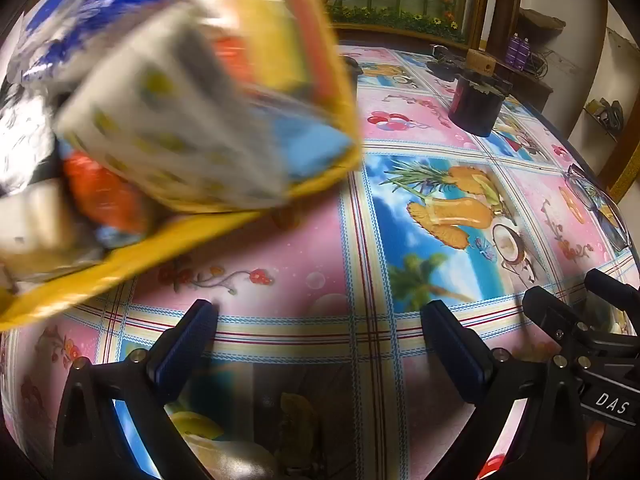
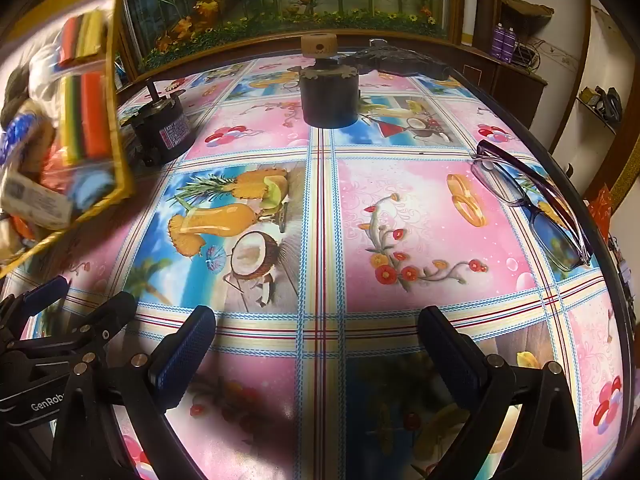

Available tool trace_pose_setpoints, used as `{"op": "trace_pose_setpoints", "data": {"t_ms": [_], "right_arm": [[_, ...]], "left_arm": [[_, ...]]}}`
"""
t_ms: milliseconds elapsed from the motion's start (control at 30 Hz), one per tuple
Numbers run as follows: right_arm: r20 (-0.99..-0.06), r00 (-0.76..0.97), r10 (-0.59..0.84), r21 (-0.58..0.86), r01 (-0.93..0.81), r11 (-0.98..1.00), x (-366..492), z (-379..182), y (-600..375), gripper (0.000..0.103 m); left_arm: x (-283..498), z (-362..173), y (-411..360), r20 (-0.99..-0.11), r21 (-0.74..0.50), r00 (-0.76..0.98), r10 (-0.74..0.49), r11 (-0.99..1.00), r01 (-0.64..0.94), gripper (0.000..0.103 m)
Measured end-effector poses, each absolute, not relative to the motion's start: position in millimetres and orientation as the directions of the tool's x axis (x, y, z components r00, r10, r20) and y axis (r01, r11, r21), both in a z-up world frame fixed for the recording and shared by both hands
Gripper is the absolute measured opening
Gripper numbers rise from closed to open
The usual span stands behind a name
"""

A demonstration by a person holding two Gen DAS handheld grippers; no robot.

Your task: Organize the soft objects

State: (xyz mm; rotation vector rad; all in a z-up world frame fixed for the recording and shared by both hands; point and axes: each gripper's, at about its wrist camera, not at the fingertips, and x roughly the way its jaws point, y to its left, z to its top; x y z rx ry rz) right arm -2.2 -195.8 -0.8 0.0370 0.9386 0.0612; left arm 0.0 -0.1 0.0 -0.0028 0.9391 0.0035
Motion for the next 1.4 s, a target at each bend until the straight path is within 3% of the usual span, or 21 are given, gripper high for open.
{"op": "trace_pose_setpoints", "data": {"t_ms": [1400], "right_arm": [[-0.805,0.59,0.067,0.057,-0.035,0.998,-2.9,-0.8,-194.6,0.102]], "left_arm": [[-1.9,0.3,-6.9,-0.808,-0.003,0.589,0.002,1.0,-0.007,0.103]]}}
